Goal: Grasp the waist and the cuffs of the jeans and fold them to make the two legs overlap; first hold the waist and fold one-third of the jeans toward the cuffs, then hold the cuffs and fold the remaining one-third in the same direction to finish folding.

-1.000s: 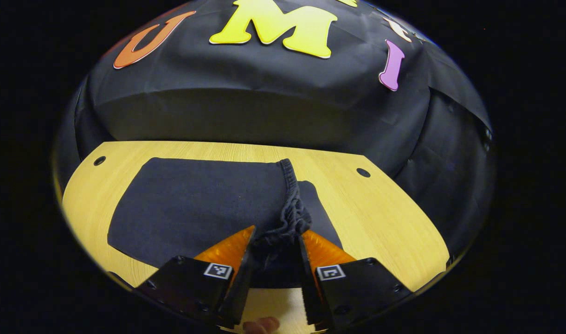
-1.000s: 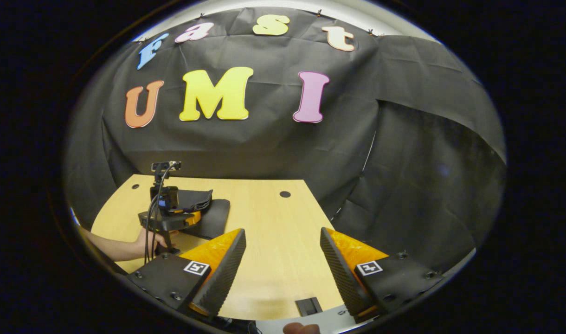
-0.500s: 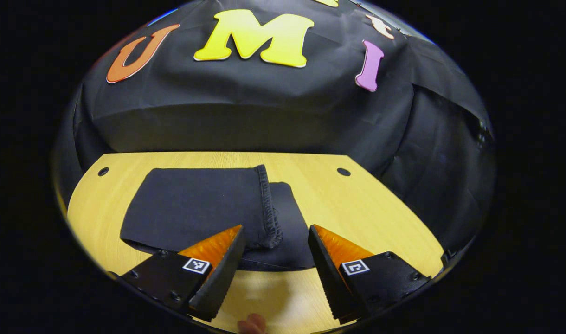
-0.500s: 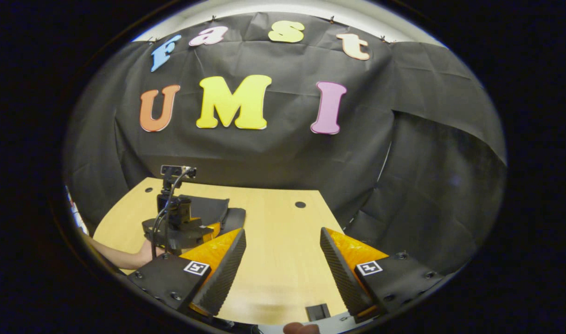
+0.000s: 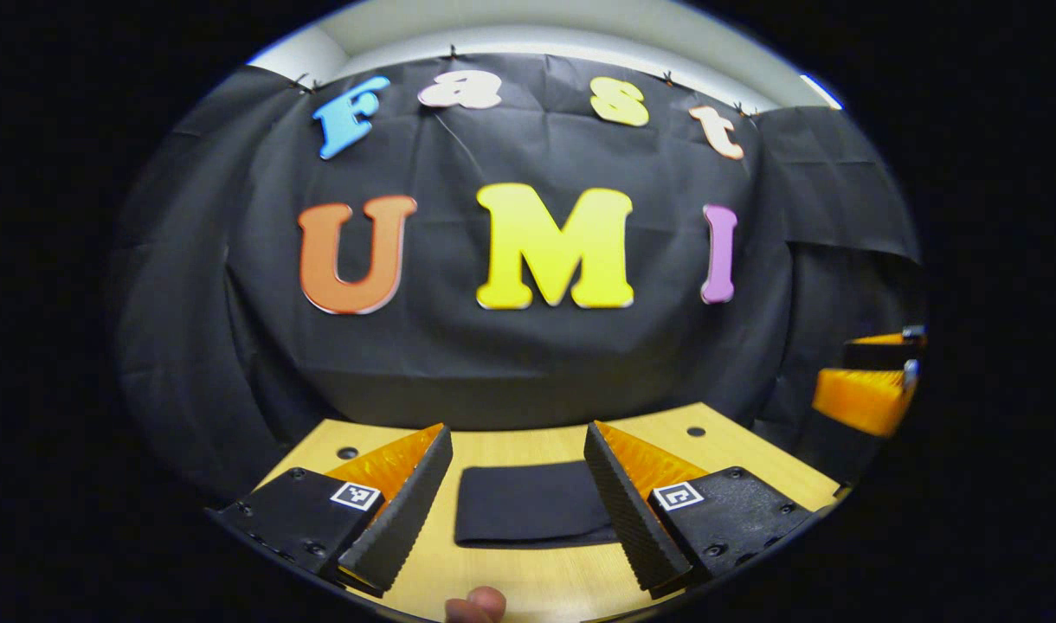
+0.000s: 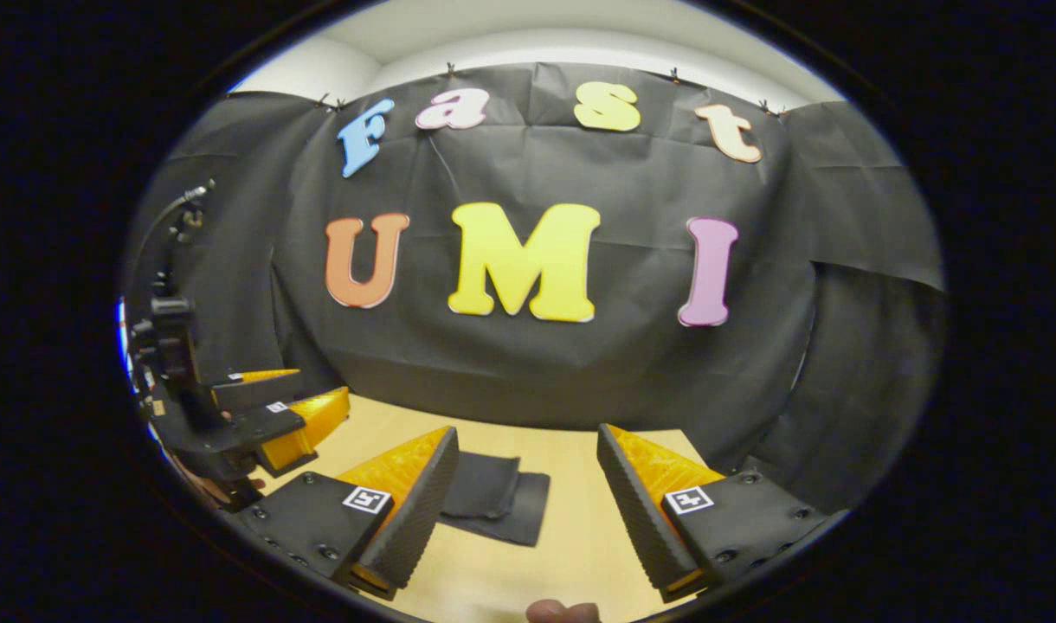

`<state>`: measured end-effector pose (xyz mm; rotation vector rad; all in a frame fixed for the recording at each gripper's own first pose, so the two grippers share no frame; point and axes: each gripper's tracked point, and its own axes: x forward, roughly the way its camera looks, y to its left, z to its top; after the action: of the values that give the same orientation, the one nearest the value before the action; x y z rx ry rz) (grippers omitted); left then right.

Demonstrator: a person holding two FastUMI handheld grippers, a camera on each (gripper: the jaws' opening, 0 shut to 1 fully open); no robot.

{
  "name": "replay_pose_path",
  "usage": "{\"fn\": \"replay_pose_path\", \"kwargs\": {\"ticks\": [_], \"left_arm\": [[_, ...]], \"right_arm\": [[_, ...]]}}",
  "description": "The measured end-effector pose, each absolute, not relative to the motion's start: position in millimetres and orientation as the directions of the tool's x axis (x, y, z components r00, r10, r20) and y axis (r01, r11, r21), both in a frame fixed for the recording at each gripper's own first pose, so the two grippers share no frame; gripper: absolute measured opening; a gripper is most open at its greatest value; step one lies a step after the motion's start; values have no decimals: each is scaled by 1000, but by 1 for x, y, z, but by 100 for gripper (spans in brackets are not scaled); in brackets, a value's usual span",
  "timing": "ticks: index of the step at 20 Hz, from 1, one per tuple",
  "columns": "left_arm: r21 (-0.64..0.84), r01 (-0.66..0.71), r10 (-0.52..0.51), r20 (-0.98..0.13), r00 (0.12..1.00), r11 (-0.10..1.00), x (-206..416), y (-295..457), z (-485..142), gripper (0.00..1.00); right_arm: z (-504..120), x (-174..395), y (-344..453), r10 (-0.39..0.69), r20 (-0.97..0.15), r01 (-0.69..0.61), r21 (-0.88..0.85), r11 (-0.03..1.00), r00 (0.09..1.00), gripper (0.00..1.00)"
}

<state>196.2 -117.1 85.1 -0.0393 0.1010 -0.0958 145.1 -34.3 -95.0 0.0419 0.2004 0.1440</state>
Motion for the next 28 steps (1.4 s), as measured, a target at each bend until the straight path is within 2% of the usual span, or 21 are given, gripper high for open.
{"fn": "replay_pose_path", "kwargs": {"ticks": [5, 8, 22, 28], "left_arm": [[-51, -4, 4, -13, 1000, 999, 160, -65, 132, 98], [-58, -43, 44, 5, 999, 997, 147, -55, 142, 98], [-74, -68, 68, -6, 998, 995, 125, -54, 143, 98], [-80, -86, 86, -6, 996, 993, 120, -44, 139, 98]], "right_arm": [[-60, 149, 11, 180, -55, -178, 47, 983, 982, 98], [-52, 140, 29, 211, -18, -211, 21, 977, 977, 99], [-46, 126, 39, 235, -31, -233, 56, 971, 972, 99], [-45, 129, 34, 205, -27, -203, 65, 977, 978, 99]]}}
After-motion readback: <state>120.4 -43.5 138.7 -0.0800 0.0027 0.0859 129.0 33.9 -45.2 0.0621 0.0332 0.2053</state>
